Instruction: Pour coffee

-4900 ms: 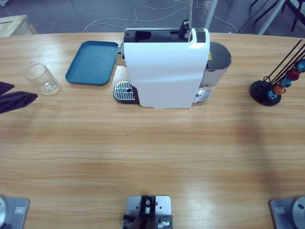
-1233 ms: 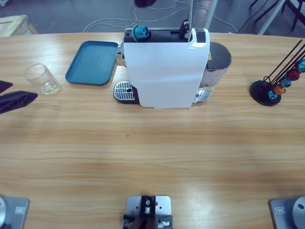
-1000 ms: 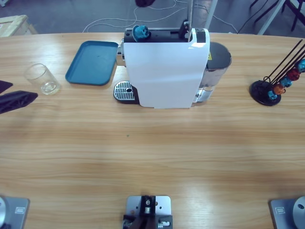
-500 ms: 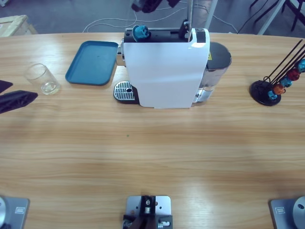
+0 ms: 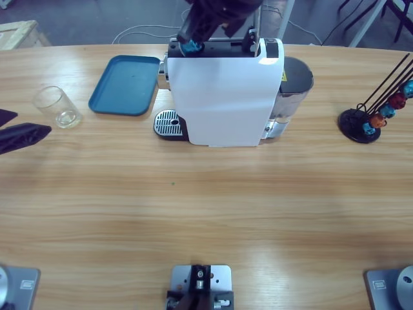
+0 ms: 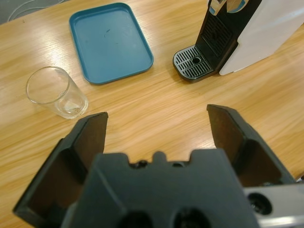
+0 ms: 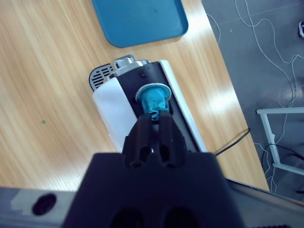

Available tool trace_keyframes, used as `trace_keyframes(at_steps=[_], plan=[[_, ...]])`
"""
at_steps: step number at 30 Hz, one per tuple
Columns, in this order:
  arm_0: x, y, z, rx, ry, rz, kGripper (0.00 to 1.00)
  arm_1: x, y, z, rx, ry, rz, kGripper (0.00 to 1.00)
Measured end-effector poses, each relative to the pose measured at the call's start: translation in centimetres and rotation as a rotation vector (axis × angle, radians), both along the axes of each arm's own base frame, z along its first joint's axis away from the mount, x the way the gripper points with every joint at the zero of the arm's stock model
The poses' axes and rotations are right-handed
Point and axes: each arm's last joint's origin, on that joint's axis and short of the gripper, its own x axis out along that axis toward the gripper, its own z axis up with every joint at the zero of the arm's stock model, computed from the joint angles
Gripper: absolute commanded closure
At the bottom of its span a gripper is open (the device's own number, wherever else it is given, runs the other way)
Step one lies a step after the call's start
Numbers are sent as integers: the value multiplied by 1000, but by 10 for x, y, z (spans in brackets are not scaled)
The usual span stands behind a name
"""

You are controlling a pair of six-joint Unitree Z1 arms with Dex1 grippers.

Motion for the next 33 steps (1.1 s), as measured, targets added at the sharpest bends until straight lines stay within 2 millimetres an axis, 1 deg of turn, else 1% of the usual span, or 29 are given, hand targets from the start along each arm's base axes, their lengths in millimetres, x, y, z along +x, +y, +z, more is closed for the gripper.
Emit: trace_keyframes(at_steps=[6,10,14,15,16,17,18,20,22,23,25,27,29,31,33], plan=[[0,0,0,0,0,0,107,3,5,-17,-22,32,-5,1000],[0,0,0,0,0,0,108,3,6,-20,-15,35,-13,1000],[0,0,0,0,0,0,106,1,2,-17,-23,13,-37,1000],[0,0,0,0,0,0,105,1,1,-14,-25,0,-47,1000],[0,0,0,0,0,0,105,-1,-3,-7,-18,-16,-54,1000],[0,0,0,0,0,0,105,-6,-9,5,2,-32,-55,1000],[0,0,0,0,0,0,106,-14,-17,22,39,-53,-48,1000],[0,0,0,0,0,0,106,-39,-42,59,135,-93,-17,1000],[0,0,0,0,0,0,105,-70,-80,96,217,-161,-16,1000],[0,0,0,0,0,0,105,-85,-101,110,242,-198,-28,1000],[0,0,0,0,0,0,108,-111,-137,127,242,-242,-65,1000],[0,0,0,-1,-1,0,106,-127,-160,129,249,-262,-85,1000],[0,0,0,-2,-2,-1,105,-134,-172,121,306,-272,-116,1000],[0,0,0,-2,-2,-1,108,-130,-173,108,402,-268,-173,1000],[0,0,0,-2,-2,-1,109,-120,-168,91,483,-260,-219,1000]])
